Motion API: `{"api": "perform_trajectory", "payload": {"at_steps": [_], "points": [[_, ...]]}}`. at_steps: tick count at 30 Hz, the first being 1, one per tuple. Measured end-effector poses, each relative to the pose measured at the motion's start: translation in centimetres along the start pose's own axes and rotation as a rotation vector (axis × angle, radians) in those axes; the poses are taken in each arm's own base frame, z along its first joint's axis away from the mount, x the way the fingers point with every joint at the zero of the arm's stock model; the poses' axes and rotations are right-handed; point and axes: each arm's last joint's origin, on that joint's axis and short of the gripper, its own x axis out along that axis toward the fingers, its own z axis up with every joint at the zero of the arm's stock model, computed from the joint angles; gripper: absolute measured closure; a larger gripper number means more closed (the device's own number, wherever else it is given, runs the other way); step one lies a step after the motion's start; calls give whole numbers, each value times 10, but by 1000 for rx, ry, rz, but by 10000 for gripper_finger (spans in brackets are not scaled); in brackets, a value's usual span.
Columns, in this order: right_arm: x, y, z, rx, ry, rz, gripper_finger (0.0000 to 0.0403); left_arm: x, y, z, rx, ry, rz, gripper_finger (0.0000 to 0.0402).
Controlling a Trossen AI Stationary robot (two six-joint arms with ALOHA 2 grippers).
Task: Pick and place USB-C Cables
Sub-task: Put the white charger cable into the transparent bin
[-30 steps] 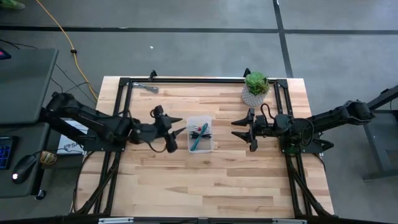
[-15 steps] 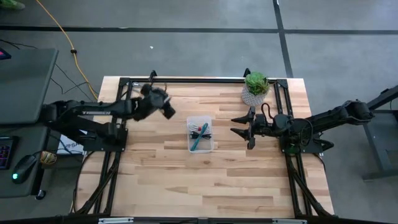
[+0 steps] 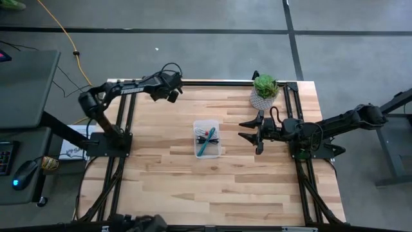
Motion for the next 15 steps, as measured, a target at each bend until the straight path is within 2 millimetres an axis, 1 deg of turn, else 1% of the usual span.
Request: {"api": "perform_trajectory", "payload": {"at_steps": [2,5,12,15], "points": [[0,0,0,-1,5,-1,208,12,-1,1,-25,49,-26,238],[0,0,-1,-2,6,-1,208,26,-2,3,-59,128,-119,238],[0,0,0,-1,5,-1,208,41,-3,14,-181,137,-261,238],[0,0,-1,-2,7,-1,208,48,-4,16,-200,154,-287,238]]}}
